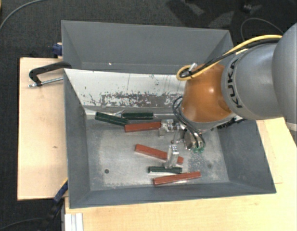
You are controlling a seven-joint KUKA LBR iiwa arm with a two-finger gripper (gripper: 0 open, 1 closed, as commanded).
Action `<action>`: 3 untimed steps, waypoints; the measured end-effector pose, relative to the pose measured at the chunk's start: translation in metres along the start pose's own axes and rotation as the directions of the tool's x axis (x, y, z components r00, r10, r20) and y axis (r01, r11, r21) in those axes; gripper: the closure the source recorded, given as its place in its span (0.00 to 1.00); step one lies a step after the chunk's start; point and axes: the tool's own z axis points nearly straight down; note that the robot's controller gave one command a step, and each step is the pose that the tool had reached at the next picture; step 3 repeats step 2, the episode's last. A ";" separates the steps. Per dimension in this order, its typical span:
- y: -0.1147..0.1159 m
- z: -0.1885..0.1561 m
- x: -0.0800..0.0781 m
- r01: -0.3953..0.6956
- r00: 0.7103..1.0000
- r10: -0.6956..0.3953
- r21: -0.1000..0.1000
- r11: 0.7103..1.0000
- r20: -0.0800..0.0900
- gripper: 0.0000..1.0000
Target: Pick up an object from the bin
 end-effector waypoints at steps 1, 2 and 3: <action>0.001 -0.004 -0.002 0.000 1.000 0.000 -0.001 1.000 0.008 1.00; -0.014 -0.134 -0.021 0.015 1.000 -0.015 0.000 1.000 0.025 1.00; -0.014 -0.134 -0.021 0.015 1.000 -0.015 0.000 1.000 0.025 1.00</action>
Offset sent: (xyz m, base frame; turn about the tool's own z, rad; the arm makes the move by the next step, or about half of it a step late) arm 0.0000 0.0000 0.0000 0.0000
